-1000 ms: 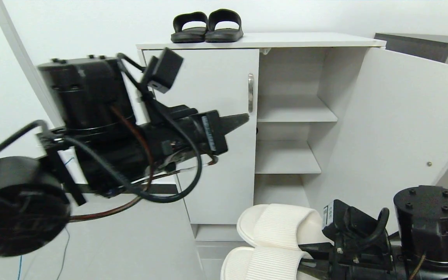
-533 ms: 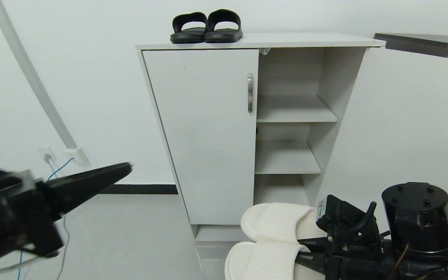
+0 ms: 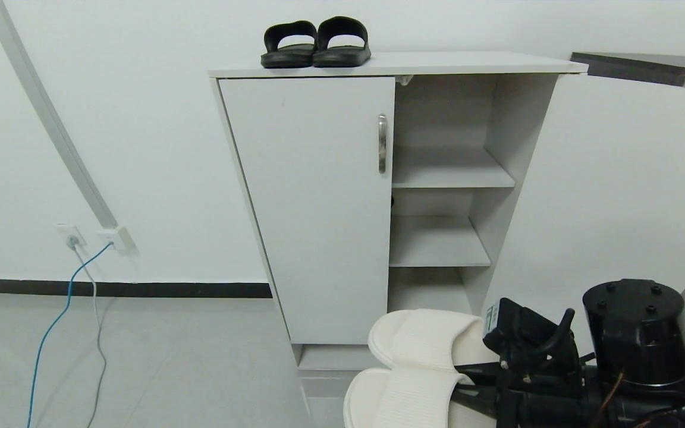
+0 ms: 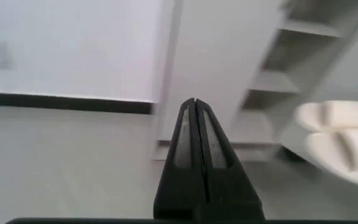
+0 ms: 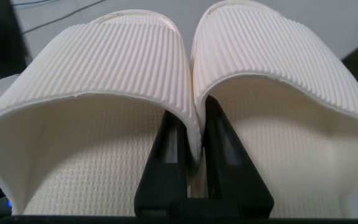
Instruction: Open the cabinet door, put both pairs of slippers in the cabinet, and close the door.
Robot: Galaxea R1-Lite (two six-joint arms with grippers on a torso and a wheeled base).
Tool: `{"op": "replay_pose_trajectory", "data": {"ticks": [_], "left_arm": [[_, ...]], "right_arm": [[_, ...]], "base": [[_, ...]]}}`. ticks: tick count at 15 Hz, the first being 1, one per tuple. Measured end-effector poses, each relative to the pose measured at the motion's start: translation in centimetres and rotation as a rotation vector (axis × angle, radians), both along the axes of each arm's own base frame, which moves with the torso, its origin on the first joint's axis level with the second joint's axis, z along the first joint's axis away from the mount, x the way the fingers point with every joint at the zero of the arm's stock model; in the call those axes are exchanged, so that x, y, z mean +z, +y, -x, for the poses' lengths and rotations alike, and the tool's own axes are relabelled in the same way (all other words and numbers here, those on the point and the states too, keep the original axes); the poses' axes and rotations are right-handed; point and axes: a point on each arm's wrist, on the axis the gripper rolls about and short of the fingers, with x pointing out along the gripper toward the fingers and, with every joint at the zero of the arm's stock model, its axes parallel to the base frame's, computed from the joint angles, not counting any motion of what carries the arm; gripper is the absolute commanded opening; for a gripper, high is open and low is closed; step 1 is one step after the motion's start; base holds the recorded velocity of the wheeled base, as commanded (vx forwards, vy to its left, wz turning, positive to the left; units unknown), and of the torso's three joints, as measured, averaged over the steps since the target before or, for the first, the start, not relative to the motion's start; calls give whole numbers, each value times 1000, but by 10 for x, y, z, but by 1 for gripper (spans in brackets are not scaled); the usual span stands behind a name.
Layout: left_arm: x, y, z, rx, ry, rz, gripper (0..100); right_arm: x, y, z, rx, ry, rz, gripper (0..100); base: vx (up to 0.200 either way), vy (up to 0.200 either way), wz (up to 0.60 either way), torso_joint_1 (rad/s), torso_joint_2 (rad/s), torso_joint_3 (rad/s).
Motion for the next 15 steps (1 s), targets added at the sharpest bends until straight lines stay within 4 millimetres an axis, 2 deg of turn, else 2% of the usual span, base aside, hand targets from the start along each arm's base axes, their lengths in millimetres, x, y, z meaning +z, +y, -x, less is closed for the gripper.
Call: {"op": "replay_pose_trajectory", "data": {"ticks": [5, 6, 9, 13, 15], "left_arm": [[-68, 0, 12, 93, 35, -117, 0], [-75, -1, 13, 108, 24, -123, 0], [-82, -1, 17, 138, -35, -161, 0], [-86, -1, 18, 175, -65, -128, 0], [-86, -2, 18, 115, -73, -122, 0]], "right_arm": [[0, 0, 0, 2, 0, -1, 0], [0, 0, 0, 3, 1, 0, 0], [0, 0, 0, 1, 1, -1, 0], [2, 2, -1, -3, -5, -19, 0], [3, 2, -1, -4, -7, -30, 0]], "base": [[0, 0, 0, 0, 0, 0], [0, 0, 0, 0, 0, 0], [0, 0, 0, 0, 0, 0], [0, 0, 0, 0, 0, 0], [0, 0, 0, 0, 0, 0]]}}
